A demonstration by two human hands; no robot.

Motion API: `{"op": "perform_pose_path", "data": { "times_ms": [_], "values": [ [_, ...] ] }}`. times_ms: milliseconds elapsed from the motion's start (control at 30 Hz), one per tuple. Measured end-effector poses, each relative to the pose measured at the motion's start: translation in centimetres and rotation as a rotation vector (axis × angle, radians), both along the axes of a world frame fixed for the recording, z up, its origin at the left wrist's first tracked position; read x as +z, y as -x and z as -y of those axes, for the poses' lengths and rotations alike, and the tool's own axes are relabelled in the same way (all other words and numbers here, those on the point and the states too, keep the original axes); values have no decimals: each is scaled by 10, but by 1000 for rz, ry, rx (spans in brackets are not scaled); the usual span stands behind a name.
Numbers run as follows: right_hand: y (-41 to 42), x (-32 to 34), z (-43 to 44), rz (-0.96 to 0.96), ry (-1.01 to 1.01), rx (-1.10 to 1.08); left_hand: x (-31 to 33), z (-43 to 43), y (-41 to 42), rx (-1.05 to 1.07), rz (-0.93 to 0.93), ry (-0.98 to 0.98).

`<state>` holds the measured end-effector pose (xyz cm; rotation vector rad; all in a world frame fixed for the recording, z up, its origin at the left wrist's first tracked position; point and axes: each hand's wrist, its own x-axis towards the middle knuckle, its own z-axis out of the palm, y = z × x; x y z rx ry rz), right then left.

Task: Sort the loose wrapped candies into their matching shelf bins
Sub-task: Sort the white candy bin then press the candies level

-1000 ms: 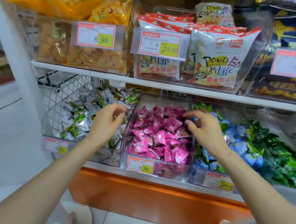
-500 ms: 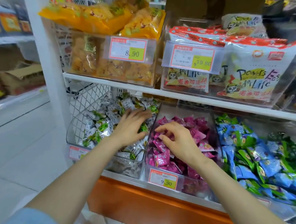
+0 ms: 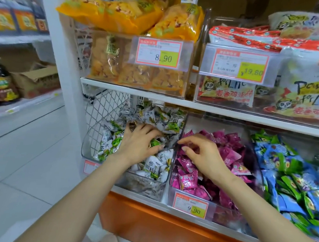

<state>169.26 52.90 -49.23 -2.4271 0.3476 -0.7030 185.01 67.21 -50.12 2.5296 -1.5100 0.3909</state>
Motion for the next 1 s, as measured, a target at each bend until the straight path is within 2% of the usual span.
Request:
{"op": "perform_pose_path", "data": {
  "times_ms": [133, 233, 500, 667, 800, 1000],
  "values": [
    [-11, 1, -3, 68, -3, 1, -4, -10, -7, -72, -94, 64],
    [-28, 8, -3, 75, 67, 2, -7, -20, -12, -77, -132, 102],
    [-115, 23, 5, -311, 320, 61, -19, -45, -35, -12, -191, 172],
    [-152, 23, 2, -418, 412, 203, -25, -44, -40, -43, -200, 190],
    [-148, 23, 12, -405, 535, 230, -28, -44, -48, 26, -207, 216],
    [-127, 19, 17, -232, 346, 284, -29, -46, -51, 65, -123, 230]
  ]
}}
